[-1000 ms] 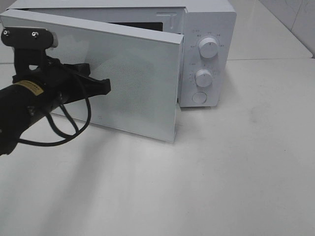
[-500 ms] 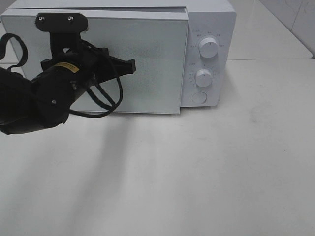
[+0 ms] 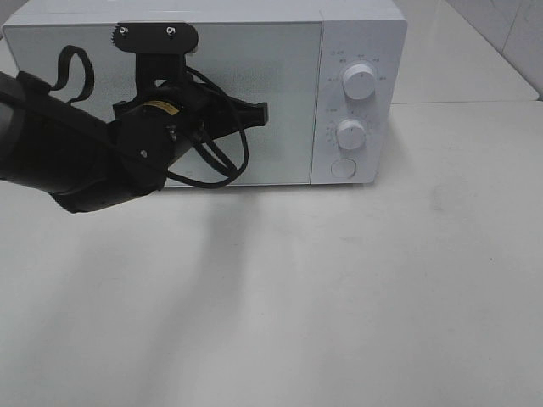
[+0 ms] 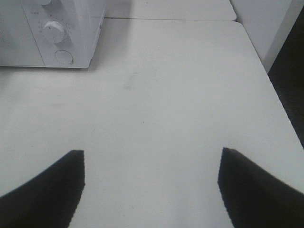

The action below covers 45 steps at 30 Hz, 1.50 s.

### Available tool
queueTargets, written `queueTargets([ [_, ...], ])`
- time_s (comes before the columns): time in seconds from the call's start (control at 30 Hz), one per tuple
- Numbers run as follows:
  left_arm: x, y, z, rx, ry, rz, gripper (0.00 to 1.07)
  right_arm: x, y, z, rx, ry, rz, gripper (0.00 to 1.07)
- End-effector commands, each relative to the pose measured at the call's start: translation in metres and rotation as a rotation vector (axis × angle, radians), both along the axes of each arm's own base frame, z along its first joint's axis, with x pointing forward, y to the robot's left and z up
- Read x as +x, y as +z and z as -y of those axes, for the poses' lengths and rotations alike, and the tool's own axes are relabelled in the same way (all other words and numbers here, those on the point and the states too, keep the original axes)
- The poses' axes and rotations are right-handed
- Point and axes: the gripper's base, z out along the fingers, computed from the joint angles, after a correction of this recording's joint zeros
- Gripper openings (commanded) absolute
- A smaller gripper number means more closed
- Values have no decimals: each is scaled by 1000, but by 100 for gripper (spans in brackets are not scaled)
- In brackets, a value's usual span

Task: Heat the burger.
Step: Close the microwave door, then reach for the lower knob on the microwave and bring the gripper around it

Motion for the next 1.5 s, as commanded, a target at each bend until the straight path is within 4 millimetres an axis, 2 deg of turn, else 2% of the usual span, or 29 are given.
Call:
queueTargets([
  [0.03,17,19,-4,-38,74,110,0,-4,-1,0,8,-7,27,75],
  [0.17,16,21,-2,-17,54,113,0,-4,-1,0,8,-7,27,75],
  [0.23,10,23,2,-7,-18,11,0,-4,-1,0,8,-7,27,75],
  [0.5,-8,33,10,2,-167,-158,0,-4,-1,0,8,-7,27,75],
  [0.7,-20,32,9,21,-223,-228,0,-4,-1,0,8,-7,27,75],
  [0.77,-34,26,5,35,-271,-325,1,-4,-1,0,8,-7,27,75],
  [0.8,-34,26,5,35,-271,-325,1,-4,-1,0,8,-7,27,75],
  [0.83,-38,26,5,38,-289,-353,7,-4,-1,0,8,-7,27,75],
  [0.87,-45,27,3,43,-323,-403,26,-4,-1,0,8,-7,27,75],
  [0.9,-45,27,3,43,-323,-403,26,-4,-1,0,8,-7,27,75],
  [0.93,-51,30,3,41,-355,-445,55,-4,-1,0,9,-8,27,75],
  [0.97,-51,30,3,41,-355,-445,55,-4,-1,0,9,-8,27,75],
  [1.0,-54,31,3,41,-373,-465,73,-4,-1,0,9,-8,27,75],
  [1.03,-60,33,3,46,-410,-512,103,-4,-1,0,9,-8,27,75],
  [1.2,-71,38,2,94,-491,-568,99,-4,-1,0,8,-7,27,75],
  [1.3,-86,41,-4,210,-610,-650,98,-4,-1,0,8,-7,27,75],
  [1.5,-105,51,-16,330,-702,-757,98,-4,-1,0,8,-7,27,75],
])
